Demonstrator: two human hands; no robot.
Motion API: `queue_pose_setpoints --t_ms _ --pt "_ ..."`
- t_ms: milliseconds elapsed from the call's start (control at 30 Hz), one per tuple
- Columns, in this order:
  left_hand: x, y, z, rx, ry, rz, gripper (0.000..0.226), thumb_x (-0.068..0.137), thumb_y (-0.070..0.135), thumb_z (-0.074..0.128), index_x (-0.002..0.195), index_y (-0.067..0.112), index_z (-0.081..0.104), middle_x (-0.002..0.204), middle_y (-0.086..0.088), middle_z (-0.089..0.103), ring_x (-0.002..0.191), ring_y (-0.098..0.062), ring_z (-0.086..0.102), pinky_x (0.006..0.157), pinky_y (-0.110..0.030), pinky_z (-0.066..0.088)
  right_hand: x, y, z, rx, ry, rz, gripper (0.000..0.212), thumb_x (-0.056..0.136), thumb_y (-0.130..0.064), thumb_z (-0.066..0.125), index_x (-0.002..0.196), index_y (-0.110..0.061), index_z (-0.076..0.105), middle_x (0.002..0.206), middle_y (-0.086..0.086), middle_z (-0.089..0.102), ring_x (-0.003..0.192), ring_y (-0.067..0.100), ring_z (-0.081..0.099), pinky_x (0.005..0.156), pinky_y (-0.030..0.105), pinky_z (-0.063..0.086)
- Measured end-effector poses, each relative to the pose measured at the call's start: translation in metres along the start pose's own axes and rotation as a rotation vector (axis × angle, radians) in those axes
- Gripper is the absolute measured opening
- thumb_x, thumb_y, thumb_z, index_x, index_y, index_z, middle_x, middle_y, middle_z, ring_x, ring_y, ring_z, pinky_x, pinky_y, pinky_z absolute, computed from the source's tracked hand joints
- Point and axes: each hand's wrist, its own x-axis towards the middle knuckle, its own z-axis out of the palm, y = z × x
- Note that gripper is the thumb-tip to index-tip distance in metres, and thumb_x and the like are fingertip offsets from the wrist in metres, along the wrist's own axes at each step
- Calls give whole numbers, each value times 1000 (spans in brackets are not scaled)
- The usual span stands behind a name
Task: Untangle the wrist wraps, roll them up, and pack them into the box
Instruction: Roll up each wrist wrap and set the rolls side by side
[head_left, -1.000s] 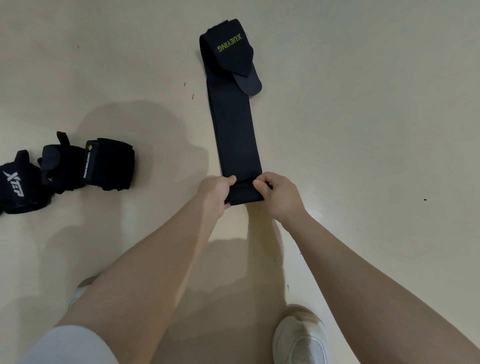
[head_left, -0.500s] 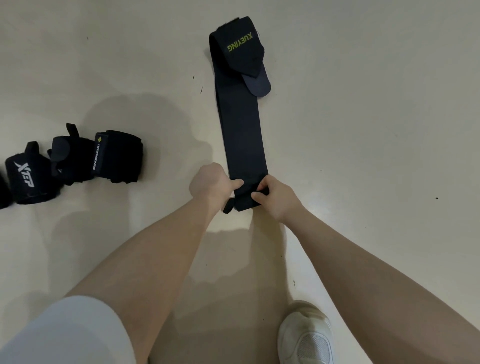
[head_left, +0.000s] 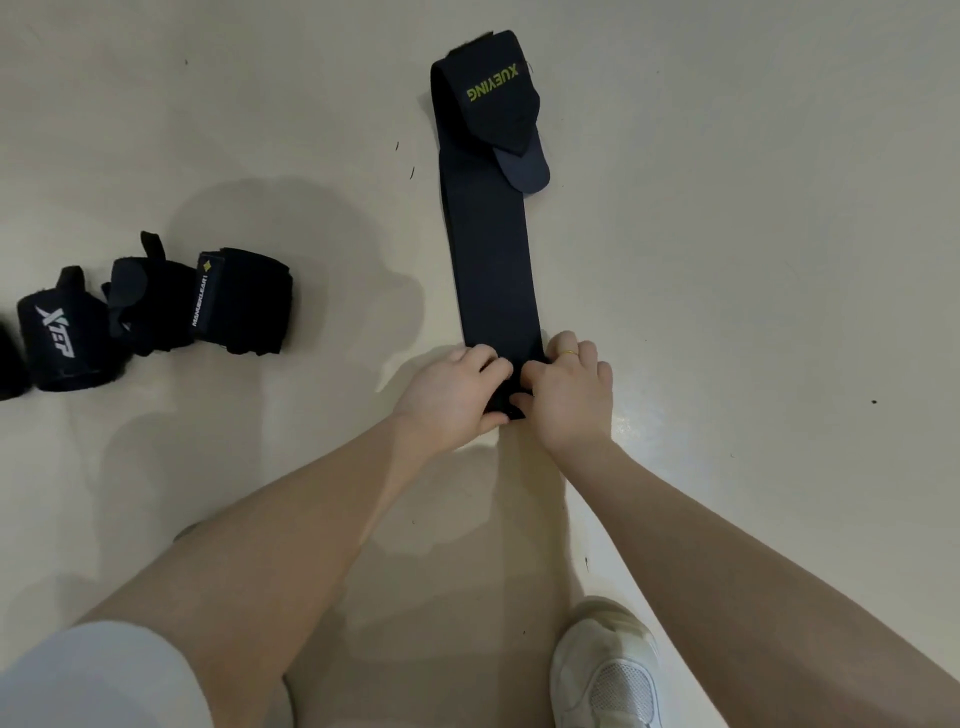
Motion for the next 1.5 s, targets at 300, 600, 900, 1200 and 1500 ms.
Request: queue_pose_setpoints --t_ms 300,600,900,1200,1500 --pt "-17 11 26 -79 15 -100 39 96 30 51 130 11 49 156 -3 18 143 -21 20 114 -29 14 1 22 -5 -63 -167 -209 24 95 -26 48 102 -18 69 128 0 37 136 16 18 113 46 -11" --pt "-8 13 30 -324 171 -230 24 94 19 55 112 7 67 139 1 44 126 -19 41 97 -20 29 -14 16 11 -256 178 -436 26 71 -12 37 66 -12 63 67 4 57 65 26 61 84 32 37" --pt "-1 17 23 -428 312 -306 22 86 6 62 108 5 63 114 -9 57 108 -26 49 93 -26 37 0 8 -4 -228 4 -317 16 78 -9 62 90 -15 69 98 4 59 101 25 53 82 34 40" --pt "7 -1 11 -416 184 -252 24 91 20 60 111 9 69 114 -1 57 95 -12 52 80 -10 28 25 15 -17 109 -195 -97 25 91 -9 49 113 -19 54 107 -1 51 83 18 46 66 30 36" --pt "31 -5 1 -540 204 -411 7 89 9 60 95 8 63 88 2 51 81 -13 49 76 -24 41 24 15 -11 -333 180 -577 13 80 -12 60 69 -12 67 79 1 64 83 26 63 78 34 44"
